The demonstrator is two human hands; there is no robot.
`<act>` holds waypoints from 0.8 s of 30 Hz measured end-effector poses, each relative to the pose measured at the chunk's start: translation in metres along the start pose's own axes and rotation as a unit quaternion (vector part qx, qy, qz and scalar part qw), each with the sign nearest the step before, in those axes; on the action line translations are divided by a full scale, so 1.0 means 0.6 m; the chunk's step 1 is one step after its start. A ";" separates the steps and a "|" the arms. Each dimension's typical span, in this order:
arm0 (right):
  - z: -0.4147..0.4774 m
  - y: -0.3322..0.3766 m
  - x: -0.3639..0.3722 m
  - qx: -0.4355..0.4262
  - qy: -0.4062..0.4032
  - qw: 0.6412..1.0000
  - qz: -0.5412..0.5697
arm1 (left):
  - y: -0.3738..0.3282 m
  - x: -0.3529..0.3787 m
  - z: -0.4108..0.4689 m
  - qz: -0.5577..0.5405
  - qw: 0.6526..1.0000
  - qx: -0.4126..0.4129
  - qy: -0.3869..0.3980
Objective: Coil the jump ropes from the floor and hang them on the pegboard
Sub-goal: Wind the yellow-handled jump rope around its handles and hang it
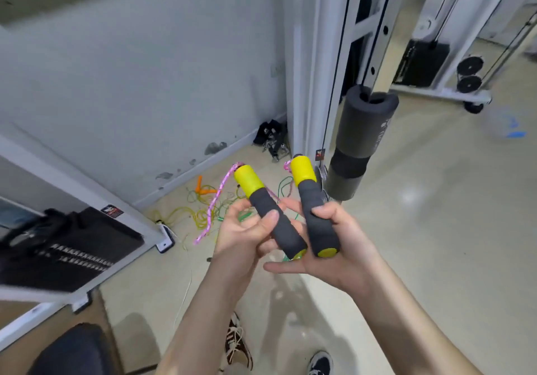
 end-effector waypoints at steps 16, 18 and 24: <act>-0.007 -0.169 0.261 0.109 0.286 0.951 0.045 | -0.208 -0.124 0.006 -0.231 0.967 -0.036 0.103; 0.002 -0.179 0.293 0.072 0.305 0.950 0.005 | -0.260 -0.173 0.011 -0.317 0.946 0.033 0.062; 0.048 -0.140 0.367 -0.077 0.204 0.968 -0.120 | -0.225 -0.383 -0.004 -0.230 0.962 0.024 -0.142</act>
Point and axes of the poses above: each hand's wrist, its own z-axis towards the middle knuckle, its own x-axis out of the palm, y = z × x, the point moved 9 cm from there along z, towards the middle knuckle, and after that the axes turned 4 degrees about -x, right-handed, at the moved point
